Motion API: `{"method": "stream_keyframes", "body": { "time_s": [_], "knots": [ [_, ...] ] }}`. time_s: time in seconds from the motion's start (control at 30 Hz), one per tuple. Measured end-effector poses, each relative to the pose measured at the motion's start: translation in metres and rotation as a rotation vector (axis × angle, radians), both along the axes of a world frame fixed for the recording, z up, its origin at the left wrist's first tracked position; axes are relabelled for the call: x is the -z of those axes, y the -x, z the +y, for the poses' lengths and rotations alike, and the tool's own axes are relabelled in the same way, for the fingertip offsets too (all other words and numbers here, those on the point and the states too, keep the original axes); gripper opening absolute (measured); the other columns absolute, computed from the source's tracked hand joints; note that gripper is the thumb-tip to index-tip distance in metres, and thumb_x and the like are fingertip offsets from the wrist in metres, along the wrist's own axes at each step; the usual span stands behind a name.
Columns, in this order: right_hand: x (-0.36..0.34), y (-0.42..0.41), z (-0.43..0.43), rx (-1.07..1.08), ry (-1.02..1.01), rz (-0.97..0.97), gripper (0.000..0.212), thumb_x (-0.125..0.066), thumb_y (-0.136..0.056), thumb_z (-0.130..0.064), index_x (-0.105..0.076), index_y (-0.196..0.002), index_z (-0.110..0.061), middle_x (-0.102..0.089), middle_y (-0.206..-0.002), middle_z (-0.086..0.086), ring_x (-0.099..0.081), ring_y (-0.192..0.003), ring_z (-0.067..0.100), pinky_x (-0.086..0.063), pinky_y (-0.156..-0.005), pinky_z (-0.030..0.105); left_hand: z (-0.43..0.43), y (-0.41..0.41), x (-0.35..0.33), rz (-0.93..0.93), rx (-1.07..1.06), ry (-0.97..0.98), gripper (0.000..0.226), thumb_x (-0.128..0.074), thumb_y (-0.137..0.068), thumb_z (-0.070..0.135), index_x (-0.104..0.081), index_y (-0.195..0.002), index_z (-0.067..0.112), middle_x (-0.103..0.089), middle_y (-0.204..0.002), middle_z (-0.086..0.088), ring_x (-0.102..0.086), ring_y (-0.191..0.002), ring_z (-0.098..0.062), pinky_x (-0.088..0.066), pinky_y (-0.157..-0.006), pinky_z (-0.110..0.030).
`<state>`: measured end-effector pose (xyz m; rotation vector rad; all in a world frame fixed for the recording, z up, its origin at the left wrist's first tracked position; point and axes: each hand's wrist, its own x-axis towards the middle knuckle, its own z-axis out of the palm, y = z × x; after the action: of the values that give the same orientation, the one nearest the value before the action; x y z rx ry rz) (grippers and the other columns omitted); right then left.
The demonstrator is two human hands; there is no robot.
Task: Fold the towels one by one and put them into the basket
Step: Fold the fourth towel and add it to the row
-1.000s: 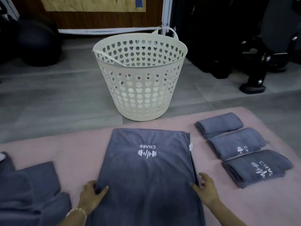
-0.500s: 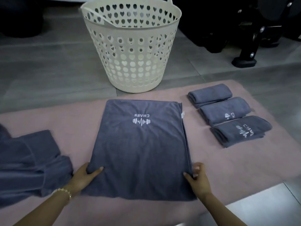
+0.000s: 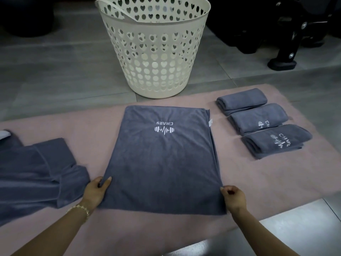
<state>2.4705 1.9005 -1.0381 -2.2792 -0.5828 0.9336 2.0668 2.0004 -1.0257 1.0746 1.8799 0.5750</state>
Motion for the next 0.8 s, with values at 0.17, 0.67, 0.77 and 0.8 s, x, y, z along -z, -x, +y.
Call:
{"method": "stream_keyframes", "body": {
  "time_s": [0.17,0.67,0.77,0.8],
  "knots": [
    [-0.001,-0.007,-0.008,-0.031,-0.015,-0.010,0.017,-0.068,-0.085,-0.010,-0.060,-0.071,-0.005,-0.061,-0.068,0.011,-0.055,-0.069,0.029,-0.049,-0.076,0.041,-0.002,0.004,0.002,0.052,-0.004,0.024,0.024,-0.060,-0.092,0.018,-0.059,-0.074,0.001,-0.061,-0.075,-0.010,-0.053,-0.072,-0.023,-0.042,-0.054,-0.013],
    [-0.078,-0.032,0.084,0.297,-0.340,0.888,0.020,-0.042,-0.099,-0.029,-0.058,-0.095,-0.018,-0.070,-0.085,0.000,-0.070,-0.063,0.010,-0.057,-0.056,0.020,0.090,-0.010,-0.054,-0.724,-0.341,0.086,0.025,-0.036,-0.102,0.025,-0.055,-0.113,0.014,-0.066,-0.105,0.000,-0.063,-0.099,-0.011,-0.049,-0.086,-0.021],
    [-0.056,-0.029,0.100,0.149,-0.195,0.512,0.017,-0.049,-0.097,-0.025,-0.059,-0.088,-0.015,-0.061,-0.091,0.007,-0.058,-0.073,0.019,-0.047,-0.065,0.029,0.101,-0.017,-0.027,-0.344,-0.285,0.124,0.066,-0.044,-0.095,0.049,-0.027,-0.144,0.008,-0.042,-0.138,-0.007,-0.044,-0.124,-0.029,-0.039,-0.101,-0.038],
    [-0.043,-0.027,0.102,0.097,-0.113,0.366,0.015,-0.054,-0.095,-0.022,-0.060,-0.087,-0.010,-0.059,-0.092,0.012,-0.054,-0.074,0.022,-0.044,-0.065,0.031,0.099,-0.019,-0.018,-0.208,-0.280,0.137,0.076,-0.050,-0.091,0.051,-0.023,-0.145,0.005,-0.039,-0.142,-0.011,-0.043,-0.127,-0.032,-0.037,-0.105,-0.041]
  ]
}}
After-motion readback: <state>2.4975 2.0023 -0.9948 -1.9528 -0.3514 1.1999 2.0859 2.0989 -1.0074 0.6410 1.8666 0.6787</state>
